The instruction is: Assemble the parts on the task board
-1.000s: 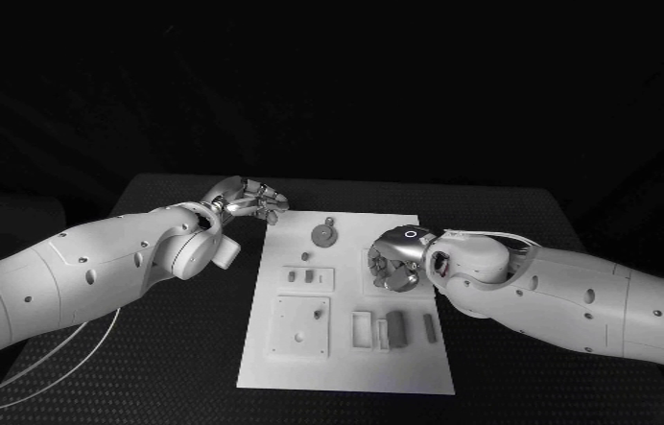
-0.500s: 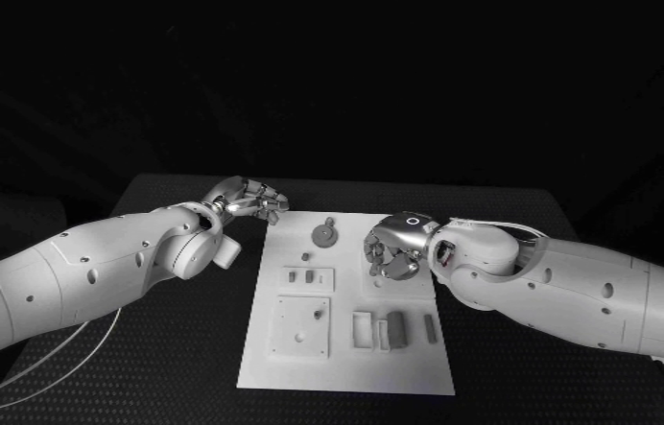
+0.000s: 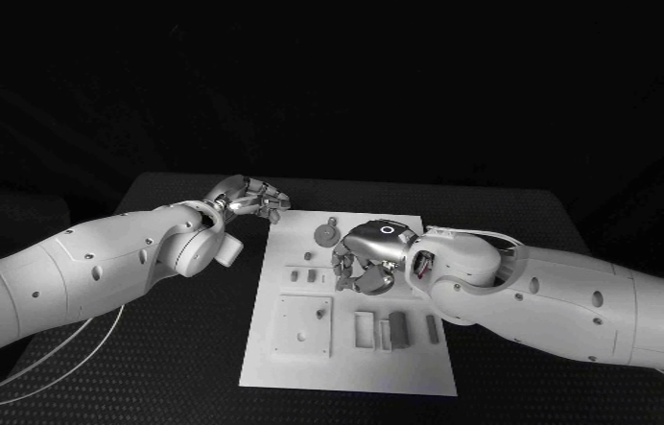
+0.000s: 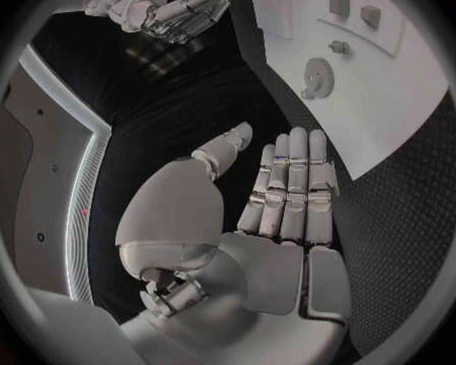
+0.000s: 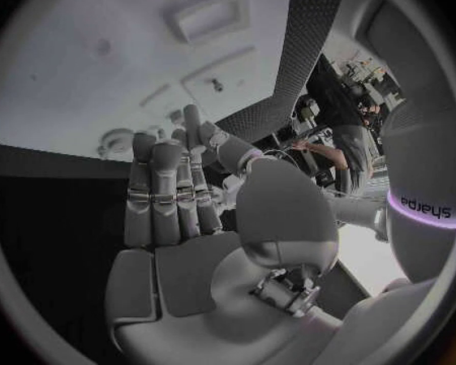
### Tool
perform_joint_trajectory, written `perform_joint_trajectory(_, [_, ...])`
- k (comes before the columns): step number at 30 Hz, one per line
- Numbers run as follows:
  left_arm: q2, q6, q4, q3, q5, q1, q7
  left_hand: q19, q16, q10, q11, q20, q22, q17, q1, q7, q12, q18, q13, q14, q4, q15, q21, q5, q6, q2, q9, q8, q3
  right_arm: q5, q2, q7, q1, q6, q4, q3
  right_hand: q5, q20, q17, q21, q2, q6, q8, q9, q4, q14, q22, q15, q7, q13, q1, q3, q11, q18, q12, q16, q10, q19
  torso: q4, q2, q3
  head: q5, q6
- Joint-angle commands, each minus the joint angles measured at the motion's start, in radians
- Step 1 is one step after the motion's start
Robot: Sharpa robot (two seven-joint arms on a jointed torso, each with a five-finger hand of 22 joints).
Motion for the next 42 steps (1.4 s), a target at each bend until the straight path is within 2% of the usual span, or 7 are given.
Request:
perform_joint_trajectory(1, [0.003,0.0,0.0,0.001,0.007,0.001,0.016,0.006,-0.004,-0.007,0.001,0.002,0.001,0.002,-0.003,-0.003,0.006,0.019,-0.001,0.006,0.007,0.001,-0.003,0.006,-0.005,-0.001,0.0,0.005,-0.001,0.027,0.02,0.02,-0.006,-0.028,0.009,0.0,0.003,0.001,0.001,0.004,0.003,0.003,0.007,0.0,0.0,-0.002,0.002,-0.008,0.0,0.002,0.007,0.005,-0.001,0.02,0.004,0.004,0.008,0.006,-0.0005,0.0,-0.0003,0.006,0.0])
perform_joint_trajectory(6, [0.008,0.002,-0.004,0.001,0.007,0.001,0.017,0.006,-0.004,-0.006,0.001,0.002,0.001,0.002,-0.003,-0.003,0.006,0.019,-0.001,0.006,0.007,0.001,-0.004,0.006,-0.005,-0.001,0.0,0.005,-0.001,0.018,0.059,0.022,-0.022,-0.026,0.011,0.0,0.003,0.001,0.001,0.003,0.004,0.002,0.007,0.001,0.0,-0.002,0.003,-0.008,0.0,0.002,0.007,0.006,-0.001,0.02,0.003,0.004,0.008,0.006,0.0016,-0.001,-0.0014,0.007,-0.001])
perform_joint_trajectory(10, [0.01,0.001,-0.005,0.001,0.009,0.001,0.016,0.006,-0.005,-0.006,0.001,0.002,0.002,0.003,-0.003,-0.003,0.006,0.019,-0.001,0.007,0.007,0.001,-0.004,0.006,-0.005,-0.001,0.0,0.005,-0.001,0.001,0.1,0.017,-0.04,-0.023,0.0,-0.005,0.003,0.001,0.001,0.003,0.005,0.002,0.006,0.001,0.0,-0.003,0.003,-0.008,0.0,0.002,0.006,0.007,-0.001,0.02,0.003,0.004,0.007,0.006,0.0016,0.0,-0.0011,0.014,0.0])
perform_joint_trajectory(21, [0.013,0.002,-0.005,0.001,0.009,0.001,0.016,0.006,-0.006,-0.006,0.001,0.002,0.002,0.005,-0.003,-0.003,0.007,0.019,-0.001,0.007,0.007,0.001,-0.004,0.006,-0.005,-0.001,0.0,0.005,-0.001,-0.047,0.167,0.005,-0.082,-0.003,-0.04,-0.029,0.003,0.001,0.001,0.002,0.006,0.0,0.006,0.002,-0.001,-0.004,0.003,-0.008,0.001,0.003,0.006,0.008,-0.001,0.02,0.002,0.004,0.006,0.005,0.0027,0.001,-0.0006,0.018,-0.003])
perform_joint_trajectory(31, [0.013,0.004,-0.003,0.001,0.009,0.001,0.016,0.007,-0.007,-0.006,0.001,0.002,0.002,0.006,-0.002,-0.003,0.007,0.019,-0.001,0.007,0.007,0.001,-0.005,0.006,-0.005,-0.001,0.0,0.005,-0.001,-0.067,0.18,0.003,-0.089,0.011,-0.06,-0.041,0.003,0.001,0.001,0.002,0.006,0.0,0.006,0.003,-0.001,-0.004,0.004,-0.008,0.001,0.004,0.007,0.008,-0.001,0.02,0.002,0.004,0.005,0.005,0.0015,0.0,-0.0001,0.019,-0.007])
perform_joint_trajectory(38, [0.014,0.003,-0.002,0.001,0.009,0.001,0.016,0.007,-0.008,-0.006,0.001,0.002,0.002,0.007,-0.003,-0.003,0.007,0.019,-0.001,0.007,0.007,0.001,-0.005,0.006,-0.005,-0.001,0.0,0.005,-0.001,-0.081,0.186,-0.001,-0.091,0.019,-0.075,-0.057,0.003,0.001,0.001,0.002,0.006,0.0,0.006,0.004,-0.001,-0.005,0.004,-0.008,0.001,0.004,0.007,0.009,-0.001,0.02,0.002,0.005,0.006,0.005,0.001,0.001,0.0003,0.019,-0.01])
perform_joint_trajectory(42, [0.013,0.004,0.0,0.001,0.009,0.001,0.015,0.007,-0.008,-0.007,0.001,0.002,0.002,0.007,-0.002,-0.003,0.007,0.019,-0.002,0.007,0.007,0.001,-0.005,0.006,-0.005,-0.001,0.0,0.005,-0.001,-0.088,0.186,-0.003,-0.091,0.022,-0.082,-0.06,0.003,0.0,0.001,0.002,0.006,0.0,0.006,0.004,-0.002,-0.005,0.004,-0.008,0.001,0.004,0.007,0.009,-0.001,0.02,0.002,0.005,0.006,0.005,0.0011,0.0,0.0001,0.018,-0.009])
